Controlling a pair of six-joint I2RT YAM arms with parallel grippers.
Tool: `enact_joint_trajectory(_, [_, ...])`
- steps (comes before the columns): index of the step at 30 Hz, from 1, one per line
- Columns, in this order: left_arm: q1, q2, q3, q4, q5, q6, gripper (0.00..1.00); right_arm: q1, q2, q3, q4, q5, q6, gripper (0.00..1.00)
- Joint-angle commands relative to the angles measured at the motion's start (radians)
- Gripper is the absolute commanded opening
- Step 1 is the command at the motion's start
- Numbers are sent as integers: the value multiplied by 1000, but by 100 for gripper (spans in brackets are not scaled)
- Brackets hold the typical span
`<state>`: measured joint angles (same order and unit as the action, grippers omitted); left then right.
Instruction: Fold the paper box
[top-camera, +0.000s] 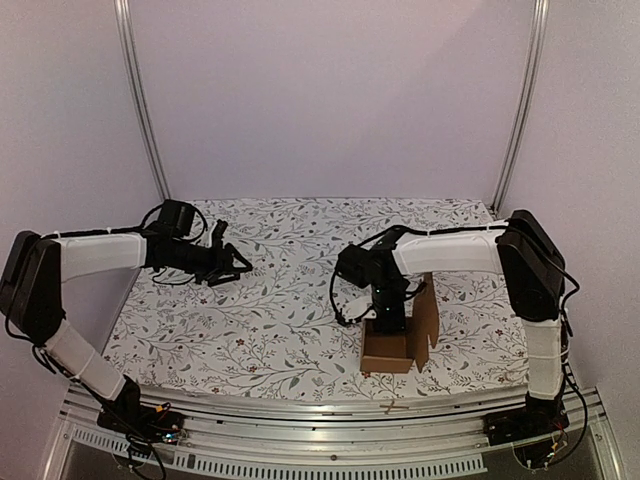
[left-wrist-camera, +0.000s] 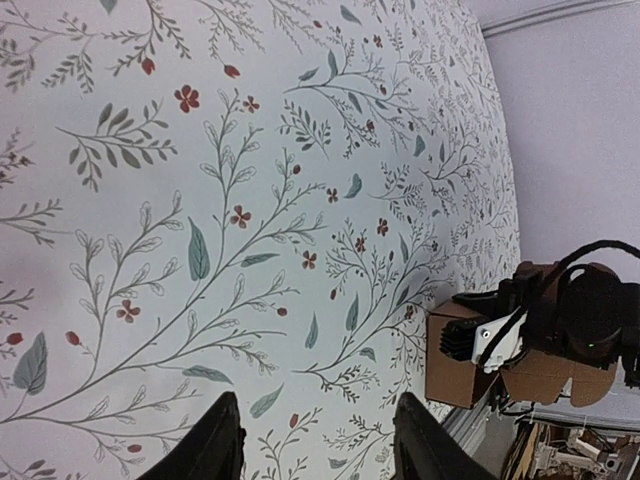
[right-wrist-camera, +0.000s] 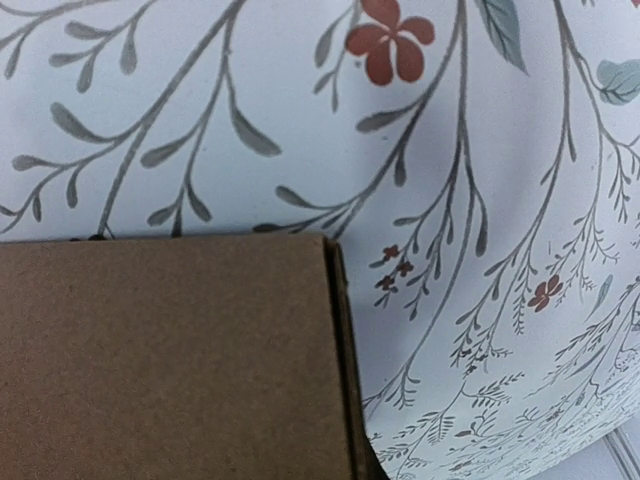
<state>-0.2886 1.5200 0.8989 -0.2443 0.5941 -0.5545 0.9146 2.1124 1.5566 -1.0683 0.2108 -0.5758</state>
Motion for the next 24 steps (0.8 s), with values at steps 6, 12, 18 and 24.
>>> enact_joint_trajectory(6, [-1,37,-27,43,9,-12,52,28,-35,-164,289,192,21,3])
enact_joint_trajectory(12, [-5,53,-16,44,24,-16,52,27,-54,-125,211,112,46,9])
enact_joint_trajectory(18, [-12,-10,25,-20,-14,40,55,15,-174,-27,84,62,19,24])
enact_joint_trajectory(24, [-78,-85,182,-180,-222,212,81,-49,-239,220,-93,-14,15,41])
